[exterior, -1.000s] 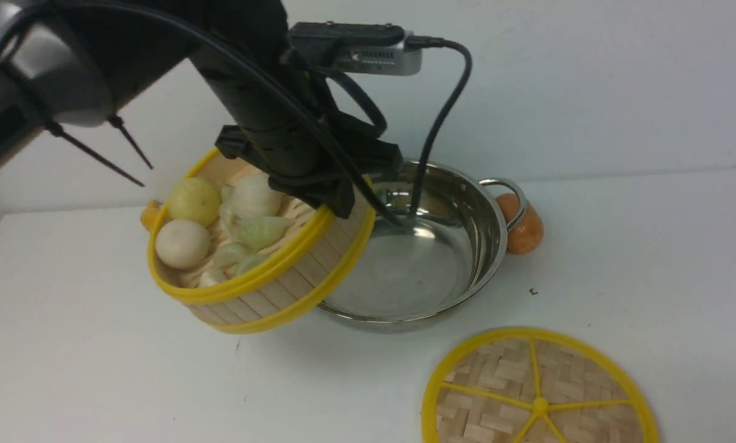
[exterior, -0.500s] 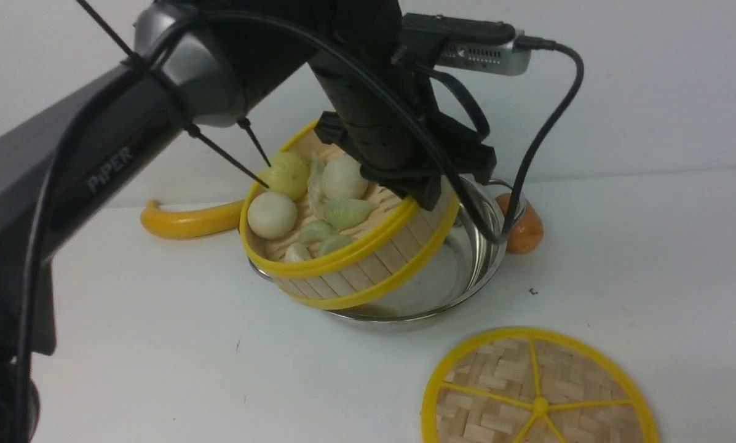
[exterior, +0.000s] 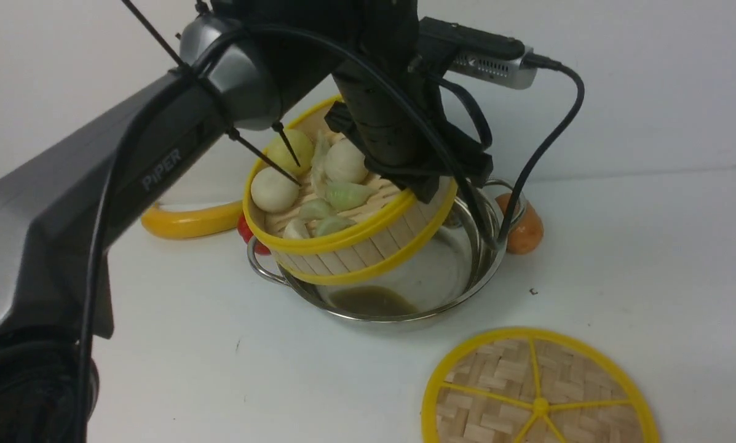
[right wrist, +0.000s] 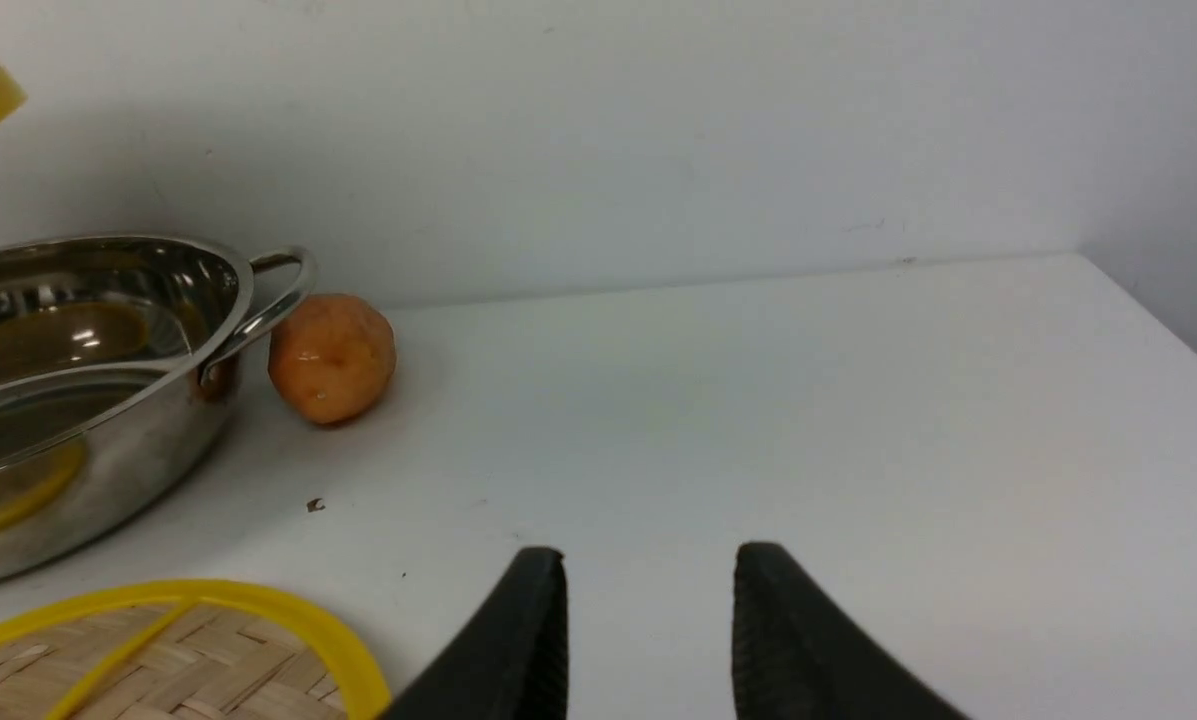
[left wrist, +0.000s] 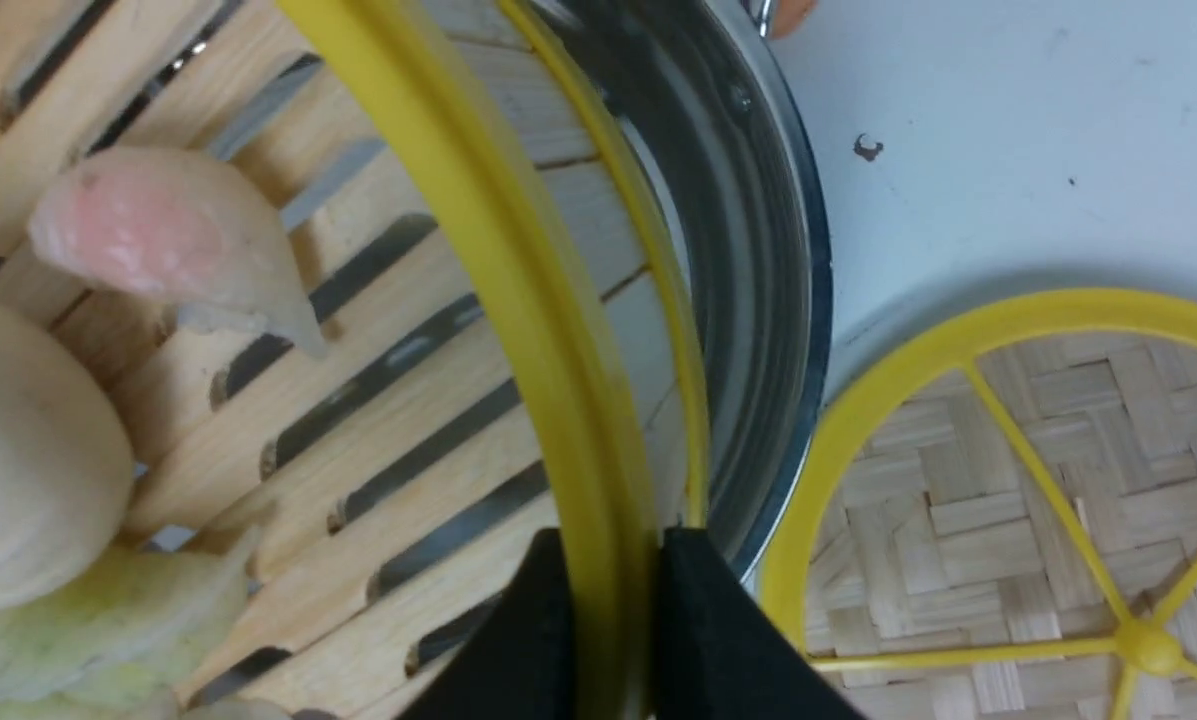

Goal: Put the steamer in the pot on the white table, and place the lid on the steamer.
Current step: 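Place the bamboo steamer basket with dumplings into the steel pot with the left gripper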

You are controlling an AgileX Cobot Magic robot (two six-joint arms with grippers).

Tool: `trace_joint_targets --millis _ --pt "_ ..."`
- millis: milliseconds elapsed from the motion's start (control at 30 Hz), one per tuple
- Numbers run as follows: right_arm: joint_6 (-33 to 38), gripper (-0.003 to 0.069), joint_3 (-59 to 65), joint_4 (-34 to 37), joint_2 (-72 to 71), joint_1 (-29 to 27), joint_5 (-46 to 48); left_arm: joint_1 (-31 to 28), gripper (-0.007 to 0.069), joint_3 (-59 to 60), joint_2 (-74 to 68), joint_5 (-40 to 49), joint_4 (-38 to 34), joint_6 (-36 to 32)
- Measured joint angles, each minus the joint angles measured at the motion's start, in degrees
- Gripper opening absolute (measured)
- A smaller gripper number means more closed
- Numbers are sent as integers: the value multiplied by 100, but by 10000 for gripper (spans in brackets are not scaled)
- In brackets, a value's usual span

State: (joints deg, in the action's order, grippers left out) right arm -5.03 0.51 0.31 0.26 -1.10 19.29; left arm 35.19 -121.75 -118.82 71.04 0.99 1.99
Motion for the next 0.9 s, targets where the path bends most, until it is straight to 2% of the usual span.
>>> trace_joint_targets --millis 900 --pt "-6 248 0 0 0 0 0 247 73 -196 -656 -11 287 -31"
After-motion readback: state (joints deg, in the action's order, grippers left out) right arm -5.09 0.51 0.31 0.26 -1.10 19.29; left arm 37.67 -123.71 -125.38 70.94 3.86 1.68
